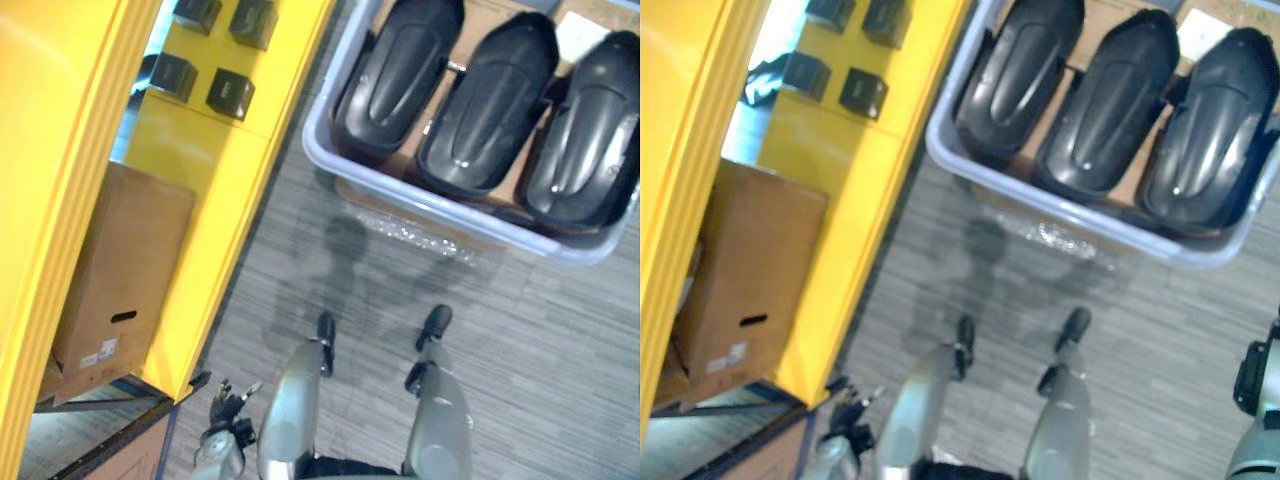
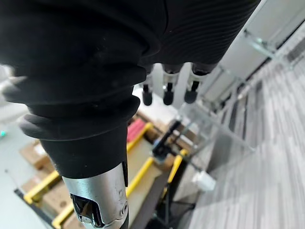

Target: Walk over and take plastic housings, then place them on the shelf

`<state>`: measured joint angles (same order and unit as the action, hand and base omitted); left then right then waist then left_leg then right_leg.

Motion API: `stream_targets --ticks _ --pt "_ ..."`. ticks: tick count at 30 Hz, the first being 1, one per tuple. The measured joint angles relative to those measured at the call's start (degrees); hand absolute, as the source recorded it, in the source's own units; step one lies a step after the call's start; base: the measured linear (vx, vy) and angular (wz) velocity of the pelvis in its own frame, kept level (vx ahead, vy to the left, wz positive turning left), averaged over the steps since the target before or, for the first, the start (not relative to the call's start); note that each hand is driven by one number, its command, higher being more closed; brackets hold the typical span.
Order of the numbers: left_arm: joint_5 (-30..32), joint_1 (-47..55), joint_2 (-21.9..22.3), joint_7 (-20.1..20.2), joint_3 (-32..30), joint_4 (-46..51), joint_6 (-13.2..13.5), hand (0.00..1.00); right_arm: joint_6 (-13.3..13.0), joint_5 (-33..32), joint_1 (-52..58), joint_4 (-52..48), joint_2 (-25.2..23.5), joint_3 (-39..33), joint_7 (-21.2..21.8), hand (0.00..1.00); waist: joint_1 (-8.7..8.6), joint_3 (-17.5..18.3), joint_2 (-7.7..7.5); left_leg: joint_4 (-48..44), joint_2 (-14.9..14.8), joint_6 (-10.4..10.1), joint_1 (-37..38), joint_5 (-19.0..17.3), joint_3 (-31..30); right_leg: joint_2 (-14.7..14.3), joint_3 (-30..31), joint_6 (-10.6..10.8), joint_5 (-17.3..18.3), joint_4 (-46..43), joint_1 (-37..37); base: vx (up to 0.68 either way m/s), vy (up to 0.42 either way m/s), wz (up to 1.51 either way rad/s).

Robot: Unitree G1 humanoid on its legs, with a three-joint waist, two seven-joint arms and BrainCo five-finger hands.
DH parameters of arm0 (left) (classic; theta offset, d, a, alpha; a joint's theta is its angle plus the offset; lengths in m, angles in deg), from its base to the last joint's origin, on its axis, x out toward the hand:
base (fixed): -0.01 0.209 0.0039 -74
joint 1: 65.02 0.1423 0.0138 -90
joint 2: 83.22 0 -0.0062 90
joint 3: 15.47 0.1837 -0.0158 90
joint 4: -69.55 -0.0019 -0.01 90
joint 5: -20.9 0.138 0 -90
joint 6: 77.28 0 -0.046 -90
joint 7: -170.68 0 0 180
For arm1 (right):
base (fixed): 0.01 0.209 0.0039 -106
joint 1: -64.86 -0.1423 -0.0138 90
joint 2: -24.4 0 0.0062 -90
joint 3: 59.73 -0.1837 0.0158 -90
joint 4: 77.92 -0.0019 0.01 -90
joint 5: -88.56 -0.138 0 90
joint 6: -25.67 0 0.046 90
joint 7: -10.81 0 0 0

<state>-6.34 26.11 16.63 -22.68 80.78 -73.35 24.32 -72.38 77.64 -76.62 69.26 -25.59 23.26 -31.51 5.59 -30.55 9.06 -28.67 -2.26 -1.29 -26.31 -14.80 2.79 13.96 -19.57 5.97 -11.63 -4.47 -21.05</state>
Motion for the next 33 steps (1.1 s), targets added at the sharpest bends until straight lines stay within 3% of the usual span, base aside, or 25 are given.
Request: stream_targets --ticks 5,11,16,22,23,29,33 --pt "-0.1 0.0 -0.1 0.0 1.2 -0.3 -0.1 0.0 2.6 -0.1 -0.2 2.0 -0.2 0.4 2.8 0.0 0.35 0.3 0.42 0.3 0.5 -0.2 -1.4 0.9 -0.7 0.5 -0.7 0.0 0.0 -0.1 -1.2 -0.04 0.011 0.08" --pt "-1.7 0.0 1.0 0.2 1.8 -2.4 -0.4 0.0 6.4 0.0 -0.2 4.4 -0.7 3.7 5.9 0.0 1.76 2.1 3.18 0.2 1.3 0.0 -1.7 1.0 -0.8 1.2 -0.8 0.0 0.0 -0.3 -1.4 -0.04 0.028 0.03" --pt "-2.1 0.0 1.1 1.2 3.5 -2.5 0.1 0.0 9.6 1.0 -1.0 5.1 -1.4 3.8 7.0 0.0 2.74 2.2 3.32 1.2 1.7 0.3 -2.2 1.8 -0.9 1.9 -0.8 -0.1 0.1 -1.3 -2.7 -0.06 0.0 0.04" --pt "-2.2 0.0 1.5 1.9 3.8 -3.5 0.6 0.0 14.4 0.4 -1.1 9.6 -2.0 3.2 14.9 0.0 3.11 2.9 4.29 0.6 2.7 0.7 -3.9 2.2 -1.7 3.0 -1.4 0.0 0.3 -2.6 -4.0 -0.05 0.03 0.1" --pt "-2.2 0.0 1.6 2.3 3.9 -3.9 0.6 0.0 15.3 0.4 -1.1 10.4 -2.0 2.7 16.3 1.0 3.13 3.1 4.6 0.3 2.9 0.7 -4.0 2.2 -2.0 3.2 -1.6 -0.2 0.6 -3.2 -3.9 -0.03 0.049 0.14" --pt "-2.2 0.0 1.8 2.4 4.0 -4.7 0.8 0.0 19.4 0.1 -1.7 12.1 -1.5 -0.3 18.4 1.0 3.27 3.3 4.84 0.2 3.0 0.8 -4.6 2.2 -2.6 3.6 -2.6 0.0 1.4 -4.3 -4.2 -0.05 0.016 0.09" --pt "-2.2 0.0 1.9 2.4 4.1 -5.1 0.8 0.0 21.8 3.2 -1.8 12.4 -0.7 -2.0 18.6 1.0 3.33 3.4 4.93 0.3 2.9 0.6 -4.7 2.4 -2.7 3.6 -2.5 0.1 1.8 -5.3 -4.8 -0.01 -0.001 0.0"
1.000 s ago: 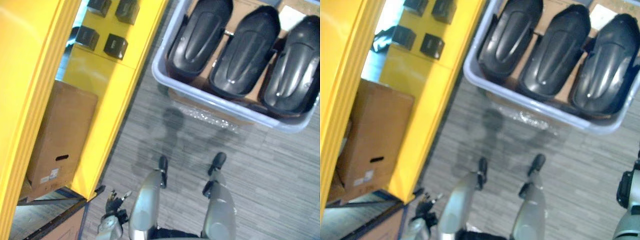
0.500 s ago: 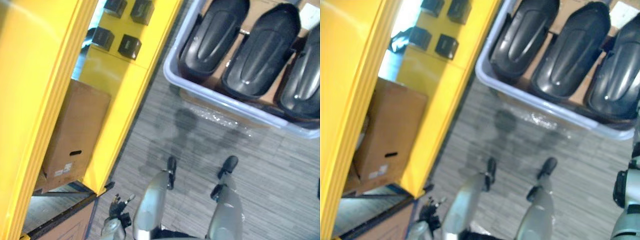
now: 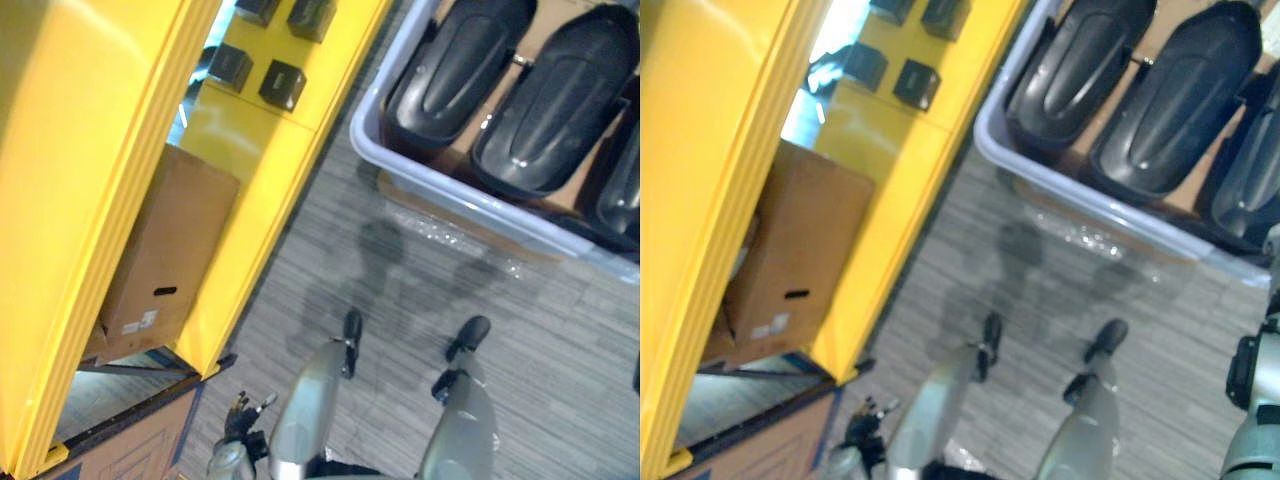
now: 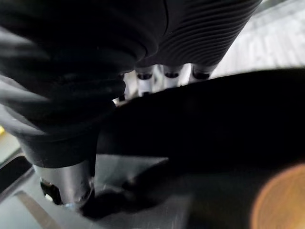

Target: Walk over and take plastic housings, then place them on the shelf

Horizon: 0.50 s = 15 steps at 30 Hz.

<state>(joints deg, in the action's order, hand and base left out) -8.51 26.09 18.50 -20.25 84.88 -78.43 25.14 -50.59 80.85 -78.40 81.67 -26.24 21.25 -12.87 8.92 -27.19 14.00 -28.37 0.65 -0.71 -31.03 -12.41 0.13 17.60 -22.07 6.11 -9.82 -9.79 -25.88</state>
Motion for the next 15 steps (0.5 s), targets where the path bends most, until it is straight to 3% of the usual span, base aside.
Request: stream_targets --ticks 6,15 --pt "0.0 0.0 0.1 0.0 0.1 0.1 0.1 0.0 2.5 4.2 0.1 1.1 0.4 -2.2 -0.2 1.0 0.05 0.2 0.25 1.1 0.1 -0.5 0.9 0.8 -1.0 0.3 -0.5 -0.1 1.3 -1.5 0.1 0.01 -0.004 0.06" --pt "-2.4 0.0 -0.2 0.0 1.1 2.0 0.2 0.0 2.3 9.3 1.5 2.8 -2.1 -3.1 -1.4 1.0 -0.15 0.4 0.5 1.8 -0.6 -0.8 3.0 1.1 -1.1 -0.2 -0.7 -0.8 1.9 -2.1 1.8 -0.01 0.004 0.0"
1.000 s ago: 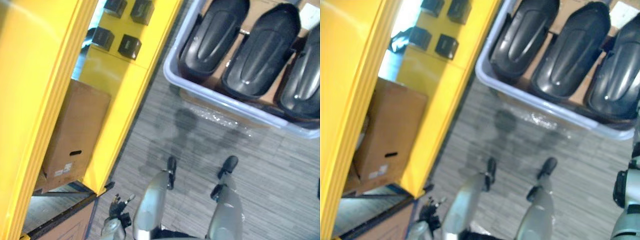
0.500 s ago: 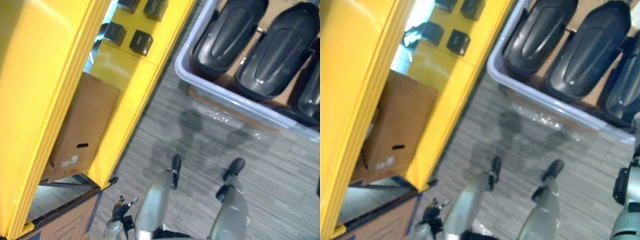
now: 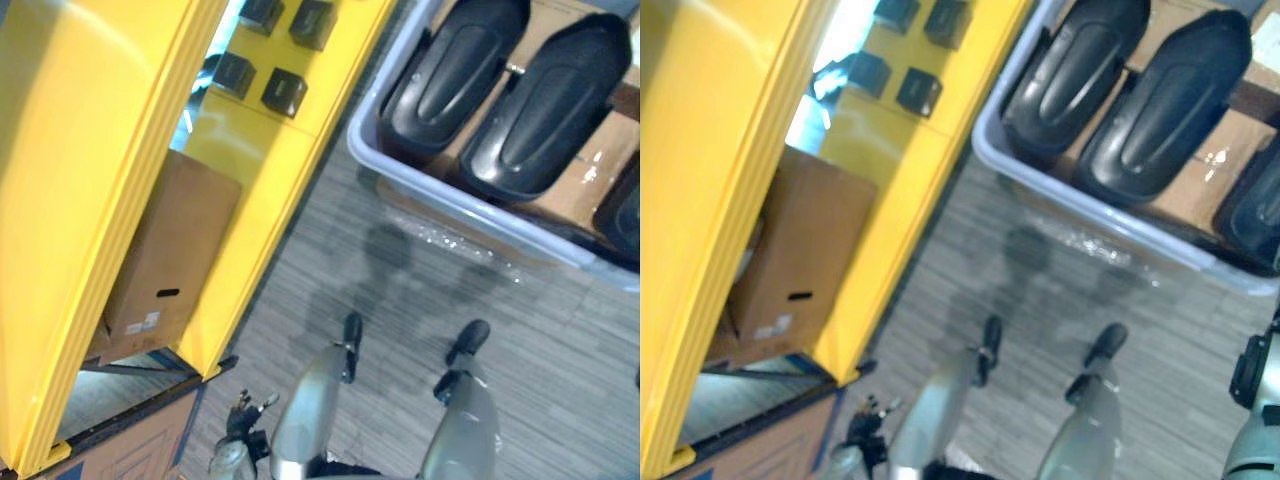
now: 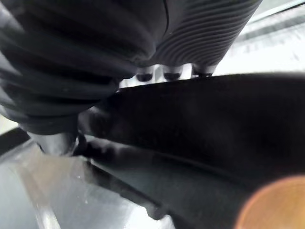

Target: Walk over and take plastic housings, then place them on the shelf

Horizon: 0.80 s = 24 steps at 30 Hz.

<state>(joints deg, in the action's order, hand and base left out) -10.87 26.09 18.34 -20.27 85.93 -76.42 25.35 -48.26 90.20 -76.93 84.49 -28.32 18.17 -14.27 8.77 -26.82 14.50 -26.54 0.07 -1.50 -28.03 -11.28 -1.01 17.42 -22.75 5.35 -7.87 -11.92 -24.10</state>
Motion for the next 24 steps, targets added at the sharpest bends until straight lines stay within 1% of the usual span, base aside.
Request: stream_targets --ticks 2,4,5,6,7,9,10,12,13,14,15,17,19,20,21,24 --pt "-4.2 -0.2 0.0 0.2 -0.3 1.4 0.1 0.0 -0.3 1.4 1.0 0.3 -1.4 0.4 -1.5 1.0 -0.03 -0.1 -0.1 -0.1 -0.3 0.0 0.0 -0.1 0.0 -0.3 0.0 -0.1 0.1 0.0 0.2 -0.08 0.017 -0.01" --pt "-5.0 -0.2 0.1 0.4 -1.3 2.1 0.6 0.0 -0.3 1.5 1.9 0.2 -2.3 0.9 -2.7 1.0 -0.22 -0.1 -0.18 -0.2 -0.5 0.0 0.0 -0.1 0.1 -0.6 0.0 -0.1 0.1 0.0 0.2 -0.05 0.004 -0.03" --pt "-7.5 -0.6 0.2 0.5 -2.6 3.4 1.4 0.0 -0.6 2.1 2.4 -0.1 -2.8 2.0 -4.1 1.0 -0.58 -0.3 -0.41 -0.3 -0.8 0.0 0.1 0.0 0.1 -0.8 0.2 -0.1 0.0 0.0 0.3 -0.03 0.001 -0.05" --pt "-8.7 -0.8 0.2 0.5 -3.2 4.0 1.7 0.0 -0.7 2.2 2.6 -0.6 -2.9 2.5 -4.8 1.0 -0.73 -0.4 -0.6 -0.4 -0.9 -0.1 0.1 0.0 0.1 -0.9 0.2 -0.1 0.0 0.0 0.3 -0.03 0.0 -0.08" --pt "-10.7 -1.1 0.1 0.5 -4.6 5.4 2.2 0.0 -0.7 2.7 3.0 -2.4 -3.5 2.7 -5.9 1.0 -1.17 -0.8 -1.1 -0.5 -1.3 -0.2 0.4 -0.1 0.1 -1.2 0.4 -0.2 0.0 0.1 0.6 -0.02 0.0 -0.08" --pt "-13.1 -1.6 -0.2 0.5 -6.5 8.4 2.7 0.0 -0.7 3.7 4.0 -5.6 -5.2 4.1 -7.6 1.0 -1.99 -1.7 -2.48 -0.5 -1.9 -0.5 2.1 -0.3 0.1 -2.0 0.5 -0.3 -0.1 0.6 2.3 -0.01 0.004 -0.1" --pt "-13.5 -1.6 -0.2 0.5 -6.7 9.4 3.0 0.0 -0.6 3.7 4.6 -6.5 -5.6 4.5 -8.4 1.0 -1.99 -1.8 -2.88 -0.5 -2.1 -0.7 2.4 -0.4 0.2 -2.2 0.6 -0.3 -0.1 0.7 2.6 -0.01 0.01 -0.09" --pt "-15.2 -1.9 -0.4 0.0 -7.0 14.3 4.0 0.0 -0.6 3.7 6.1 -11.8 -6.3 4.5 -11.8 1.0 -2.44 -2.4 -4.47 -0.1 -2.5 -0.7 3.4 -0.4 0.2 -2.8 0.3 -0.3 -0.1 1.4 3.9 -0.01 0.007 -0.02" --pt "-15.1 -1.9 -0.4 -0.2 -7.5 15.8 4.0 0.0 -0.5 3.7 6.4 -13.7 -6.5 4.3 -12.9 1.0 -2.7 -2.7 -4.86 0.0 -2.6 -0.8 3.8 -0.4 0.2 -2.8 0.2 -0.3 -0.1 1.6 4.3 0.0 0.0 0.0" --pt "-15.1 -1.9 -0.4 -0.5 -8.9 18.8 4.0 0.0 -0.5 3.7 7.0 -17.2 -6.9 4.1 -14.5 1.0 -3.13 -2.7 -5.59 0.1 -2.7 -0.9 4.2 -0.4 0.2 -3.0 0.2 -0.3 -0.1 1.7 4.7 0.0 0.0 0.0" --pt "-15.1 -1.9 -0.5 -0.9 -9.5 20.3 4.1 0.0 -0.5 3.7 7.4 -18.9 -7.0 4.0 -15.1 1.0 -3.21 -2.6 -5.93 0.1 -2.8 -0.9 4.3 -0.5 0.3 -3.1 0.2 -0.3 -0.1 1.8 4.9 0.01 0.03 -0.04" --pt "-15.0 -1.9 -1.5 -2.5 -11.3 26.0 4.4 0.0 -0.6 4.6 9.4 -24.0 -8.2 2.9 -17.4 1.0 -3.33 -2.8 -7.67 0.4 -3.4 -1.0 6.2 -0.5 0.8 -3.4 0.5 -0.4 -0.2 2.2 6.4 0.03 0.03 -0.08" --pt "-15.0 -1.7 -2.3 -3.4 -12.3 29.3 4.5 0.0 -0.6 5.0 10.8 -26.6 -10.1 1.9 -18.3 1.0 -3.34 -2.5 -9.17 1.0 -3.4 -1.0 7.9 -0.5 1.3 -3.6 0.6 -0.4 -0.2 2.6 7.8 0.03 0.032 -0.08" --pt "-14.9 -1.5 -2.4 -4.2 -13.1 31.7 4.5 0.0 -0.6 5.7 12.1 -27.6 -11.2 1.9 -18.8 1.0 -3.33 -2.1 -10.29 1.5 -3.5 -1.0 8.7 -0.5 1.5 -3.7 0.8 -0.4 -0.1 2.9 8.4 0.03 0.033 -0.06" --pt "-14.9 -1.5 -2.5 -4.4 -13.4 32.8 4.5 0.0 -0.6 6.0 12.7 -28.4 -11.7 1.8 -18.9 1.0 -3.31 -1.9 -10.7 1.7 -3.4 -1.0 9.0 -0.5 1.6 -3.7 0.8 -0.4 -0.1 3.0 8.6 0.02 0.032 0.0" --pt "-13.9 -1.0 -2.8 -6.5 -13.6 37.4 4.3 0.0 -0.5 7.0 15.7 -32.2 -14.0 1.1 -19.2 1.0 -3.32 -1.4 -12.71 2.5 -3.6 -1.1 10.4 -0.5 1.6 -4.2 0.7 -0.4 -0.2 4.5 10.5 0.0 0.034 0.0"
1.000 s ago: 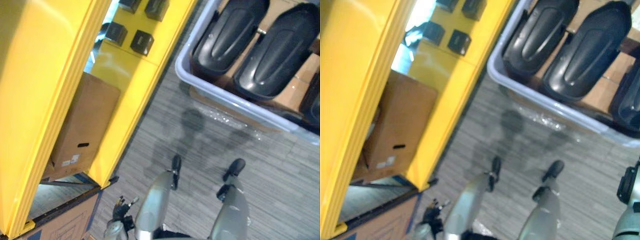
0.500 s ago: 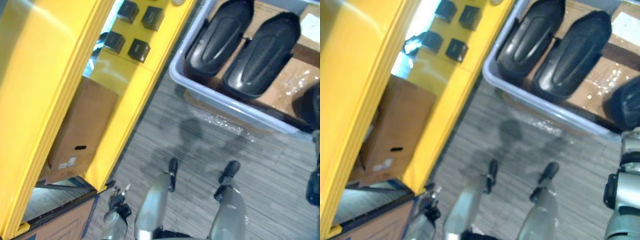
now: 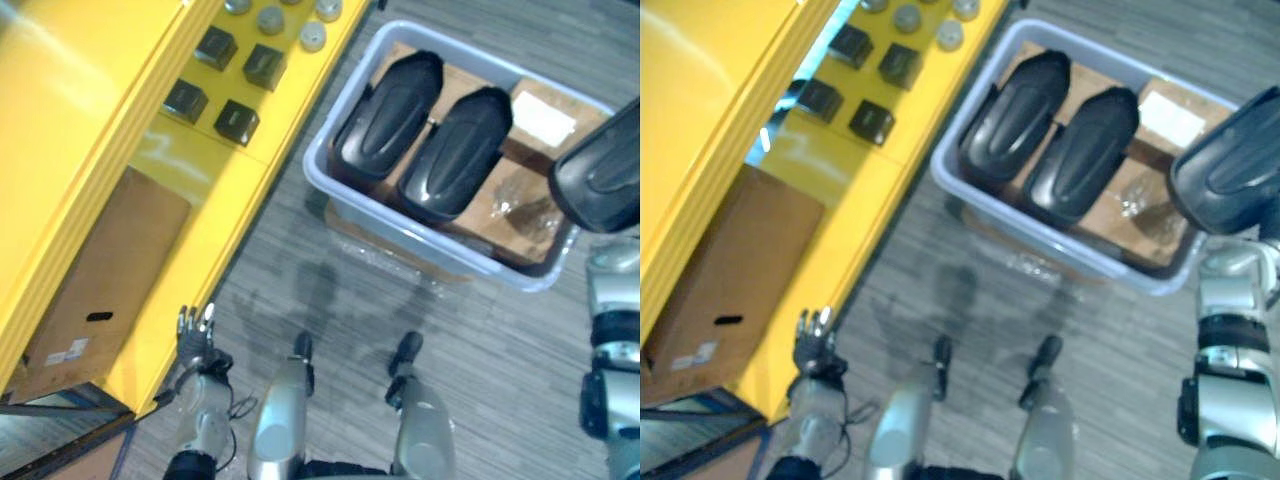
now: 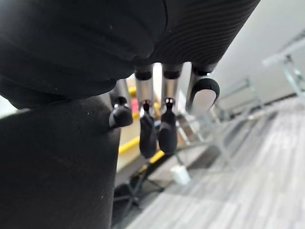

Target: Walk over and take plastic housings, then place them on the shelf

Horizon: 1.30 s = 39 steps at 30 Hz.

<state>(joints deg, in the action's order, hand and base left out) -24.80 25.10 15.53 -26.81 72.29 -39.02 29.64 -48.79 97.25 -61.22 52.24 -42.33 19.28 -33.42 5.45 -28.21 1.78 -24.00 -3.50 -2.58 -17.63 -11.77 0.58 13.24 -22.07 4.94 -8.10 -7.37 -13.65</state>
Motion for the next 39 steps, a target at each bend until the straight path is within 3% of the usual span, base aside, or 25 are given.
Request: stream_targets --ticks 4,8,12,17,24,29,33,39 --pt "6.8 0.8 -1.1 -2.8 -0.2 5.7 0.0 0.0 0.0 1.5 2.1 -4.5 -0.3 -0.1 -1.0 1.0 0.12 0.2 -0.82 1.2 -0.2 -0.2 1.6 0.1 0.2 -0.5 -0.1 -0.1 -0.5 1.4 1.6 0.01 0.003 -0.02" --pt "19.6 1.9 -2.0 -6.2 -1.9 16.9 0.1 0.0 -0.7 7.3 8.3 -14.6 -3.4 -1.1 -2.2 1.0 -0.1 3.3 -3.03 4.4 -0.5 -0.8 4.3 0.5 1.1 -1.1 0.1 0.1 -0.8 3.8 3.4 0.07 0.007 -0.09" --pt "29.6 0.5 -2.5 -4.7 -0.6 22.1 -0.5 0.0 -3.5 15.0 14.0 -21.6 -5.7 -1.2 -3.2 1.0 -0.33 9.3 -4.75 8.4 -0.5 -1.3 8.8 0.9 1.7 -1.6 -0.4 0.4 -1.0 7.2 7.4 0.13 0.011 -0.01" --pt "33.2 -2.7 -3.8 -0.5 3.6 23.2 -1.0 0.0 -9.4 22.3 13.3 -26.4 -5.7 1.1 -3.4 1.0 -0.83 15.0 -5.13 12.6 -0.9 -1.9 15.0 1.2 2.8 -2.1 -0.7 0.4 -1.0 9.3 12.0 0.11 0.013 -0.05" --pt "29.8 -10.1 -5.5 5.9 10.1 23.2 -2.5 0.0 -17.5 30.2 10.4 -28.1 -5.7 8.2 -3.0 1.0 -1.38 18.2 -5.64 14.9 -0.8 -2.0 19.1 1.3 3.5 -2.1 0.0 0.4 -1.0 9.8 14.8 0.02 0.017 -0.05" --pt "13.7 -11.2 -3.4 10.7 13.5 23.2 -9.5 0.0 -23.2 35.5 8.1 -28.7 -6.4 11.7 -0.3 1.0 -1.6 19.2 -5.82 15.7 -0.7 -2.0 20.6 1.3 4.6 -2.0 0.2 0.6 -1.2 10.2 15.6 -0.02 0.003 -0.06" --pt "6.5 -11.3 -3.2 11.6 15.6 23.1 -12.6 0.0 -25.5 38.1 7.0 -28.9 -6.9 13.6 2.2 1.0 -1.61 19.3 -5.96 15.8 -0.6 -2.0 20.4 1.5 4.8 -2.1 0.2 0.9 -1.4 11.1 15.7 -0.05 -0.019 -0.02" --pt "8.5 -11.7 -1.9 11.4 17.1 21.0 -17.2 0.0 -26.8 39.4 6.6 -28.9 -8.9 16.2 5.9 1.0 -1.9 22.3 -5.72 15.5 -0.7 -2.2 19.6 1.7 4.7 -2.3 0.2 1.2 -1.7 11.9 15.6 -0.04 -0.021 0.01"
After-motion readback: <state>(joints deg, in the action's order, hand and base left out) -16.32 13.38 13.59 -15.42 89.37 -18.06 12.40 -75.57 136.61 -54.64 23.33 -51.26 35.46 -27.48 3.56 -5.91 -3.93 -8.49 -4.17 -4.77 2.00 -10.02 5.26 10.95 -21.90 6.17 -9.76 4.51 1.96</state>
